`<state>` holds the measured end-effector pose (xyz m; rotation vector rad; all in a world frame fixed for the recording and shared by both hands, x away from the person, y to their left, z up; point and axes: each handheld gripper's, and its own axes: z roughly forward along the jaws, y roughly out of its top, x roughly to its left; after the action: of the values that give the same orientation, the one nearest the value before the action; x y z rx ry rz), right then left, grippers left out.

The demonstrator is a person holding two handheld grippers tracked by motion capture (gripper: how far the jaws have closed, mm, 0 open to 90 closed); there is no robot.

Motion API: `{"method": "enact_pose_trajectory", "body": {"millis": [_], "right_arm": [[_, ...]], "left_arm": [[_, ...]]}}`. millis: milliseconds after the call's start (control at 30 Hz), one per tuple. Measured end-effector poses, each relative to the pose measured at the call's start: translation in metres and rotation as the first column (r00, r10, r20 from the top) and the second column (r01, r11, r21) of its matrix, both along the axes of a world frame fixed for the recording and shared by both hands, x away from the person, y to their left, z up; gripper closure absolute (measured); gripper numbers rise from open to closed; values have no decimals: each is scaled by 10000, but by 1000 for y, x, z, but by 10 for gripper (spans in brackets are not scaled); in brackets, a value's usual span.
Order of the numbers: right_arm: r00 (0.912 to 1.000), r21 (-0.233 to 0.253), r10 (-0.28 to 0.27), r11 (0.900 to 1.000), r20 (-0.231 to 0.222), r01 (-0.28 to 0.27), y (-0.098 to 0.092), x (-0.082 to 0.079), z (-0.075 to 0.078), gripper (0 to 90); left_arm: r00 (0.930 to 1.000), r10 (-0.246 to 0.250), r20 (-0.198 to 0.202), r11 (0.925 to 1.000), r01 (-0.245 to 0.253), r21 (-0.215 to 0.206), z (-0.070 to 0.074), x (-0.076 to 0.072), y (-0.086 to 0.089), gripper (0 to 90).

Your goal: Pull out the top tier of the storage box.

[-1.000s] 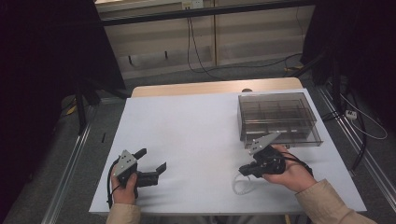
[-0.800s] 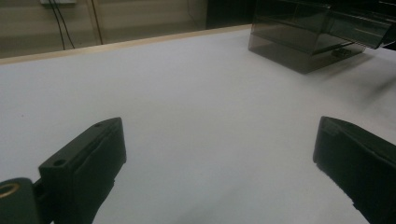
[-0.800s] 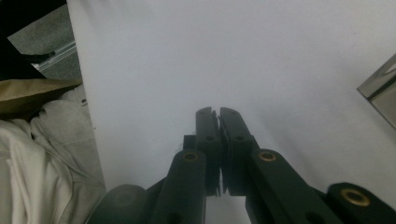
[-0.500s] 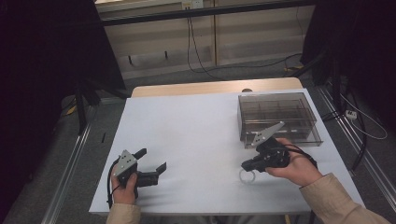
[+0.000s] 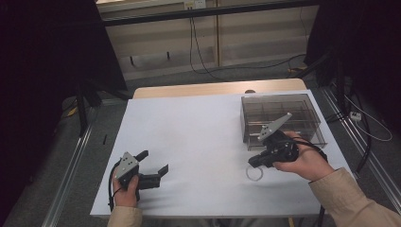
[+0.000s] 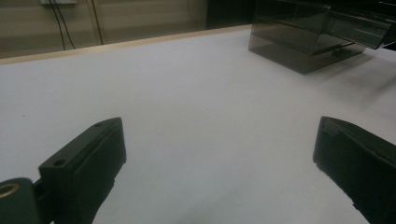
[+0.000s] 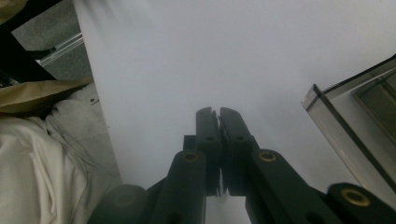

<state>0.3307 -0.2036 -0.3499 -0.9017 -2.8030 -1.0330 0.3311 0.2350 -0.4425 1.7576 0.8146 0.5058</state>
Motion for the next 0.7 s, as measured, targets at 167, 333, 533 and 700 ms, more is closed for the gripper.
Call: {"method": "enact_pose_trajectory", "body": {"millis": [167,333,533,700], "right_arm": [[10000,-71,-40,10000,-33,39,-3,2,7,881],[10000,-95,-86,9999,-17,86,-5,5,13,881],[10000,-95,-82,9999,30,83,-7,7,20,881],[9999,-83,-133,9999,16,133,-9,9,25,881]], "left_arm": [[10000,9,7,10000,-9,17,0,0,0,27],[10000,14,-1,10000,-14,49,0,0,1,27],[10000,35,-10,10000,-35,10,0,-1,2,27],[10000,46,10,10000,-46,8,0,-1,3,27]]}}
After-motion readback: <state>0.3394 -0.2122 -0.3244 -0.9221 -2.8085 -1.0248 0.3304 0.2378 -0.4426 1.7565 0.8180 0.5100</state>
